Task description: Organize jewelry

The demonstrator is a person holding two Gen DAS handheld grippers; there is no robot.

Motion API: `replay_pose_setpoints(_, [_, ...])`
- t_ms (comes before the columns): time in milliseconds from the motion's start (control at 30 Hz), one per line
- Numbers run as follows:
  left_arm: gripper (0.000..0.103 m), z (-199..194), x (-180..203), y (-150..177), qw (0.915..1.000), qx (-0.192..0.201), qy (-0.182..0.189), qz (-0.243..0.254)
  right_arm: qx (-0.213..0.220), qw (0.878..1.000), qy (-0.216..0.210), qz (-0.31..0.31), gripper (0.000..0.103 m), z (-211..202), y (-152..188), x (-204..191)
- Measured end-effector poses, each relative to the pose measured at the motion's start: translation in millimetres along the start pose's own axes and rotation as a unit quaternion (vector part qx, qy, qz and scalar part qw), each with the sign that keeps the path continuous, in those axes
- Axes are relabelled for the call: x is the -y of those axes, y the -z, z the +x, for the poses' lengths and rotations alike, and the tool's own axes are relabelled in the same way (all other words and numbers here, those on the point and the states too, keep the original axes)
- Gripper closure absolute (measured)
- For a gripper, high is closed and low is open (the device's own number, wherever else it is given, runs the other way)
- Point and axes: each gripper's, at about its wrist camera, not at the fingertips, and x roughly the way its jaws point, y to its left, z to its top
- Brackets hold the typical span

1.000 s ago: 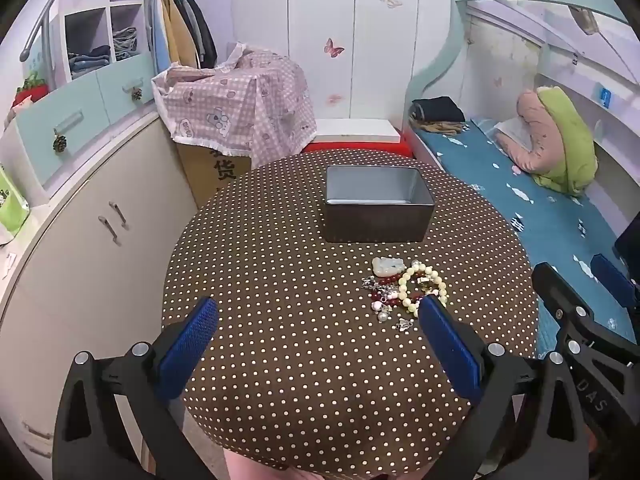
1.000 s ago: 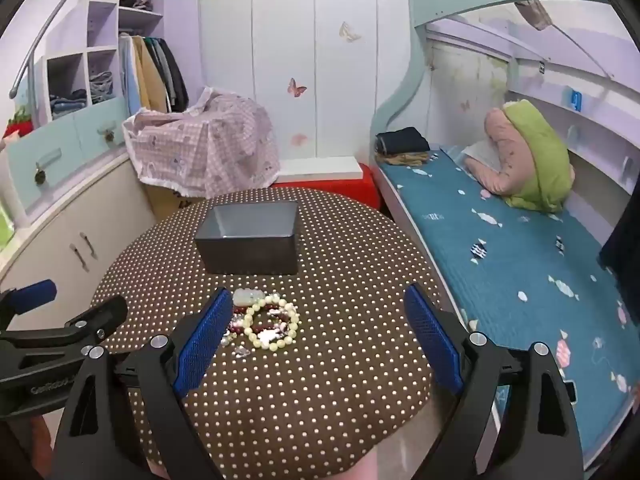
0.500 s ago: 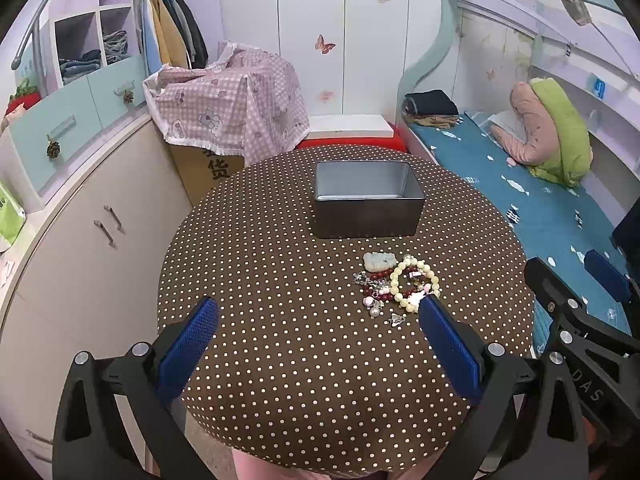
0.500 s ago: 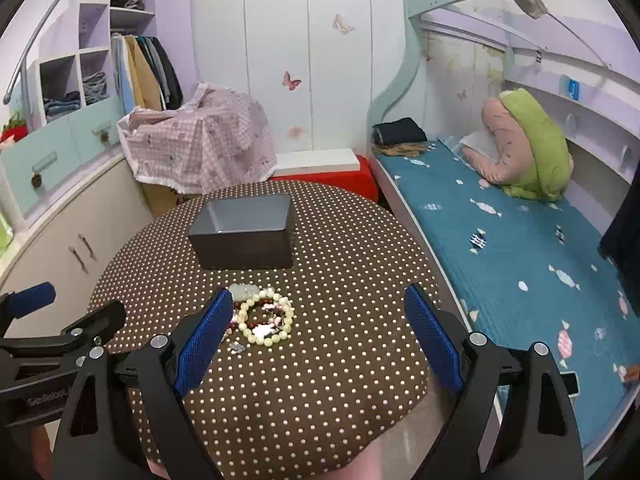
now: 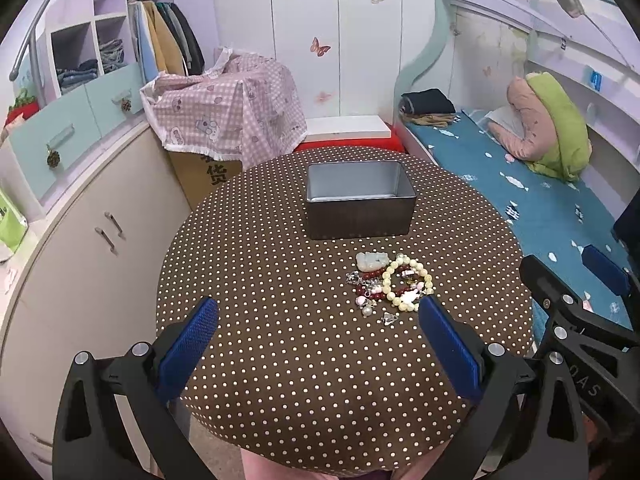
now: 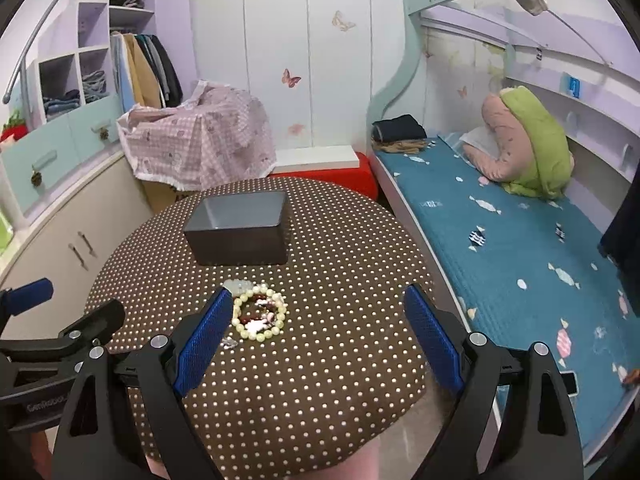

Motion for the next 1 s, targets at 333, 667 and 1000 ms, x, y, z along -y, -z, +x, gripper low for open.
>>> replay_pose_setpoints(333, [0.007,10.7,-1.7,-1.0,0.9998,-0.016,0.015,0.002,-0.017,1.0,-0.007,0.006,0.018,12.3,-1.1,1.6])
replay_pose_setpoints(667, [0.007,17.8,-10.2,0.7,0.9995,-0.025,0.018,-0.005,-0.025,1.0,-0.007,-0.003,0.018,23.4,-3.2,-8.1])
replay_pose_setpoints(1000, [0.007,22.7,-14.3,3.1,0.9992,-0.029,0.023,-0.012,-0.031,0.999,-0.012,0.002,0.018,32.3,-0.5,-12.5])
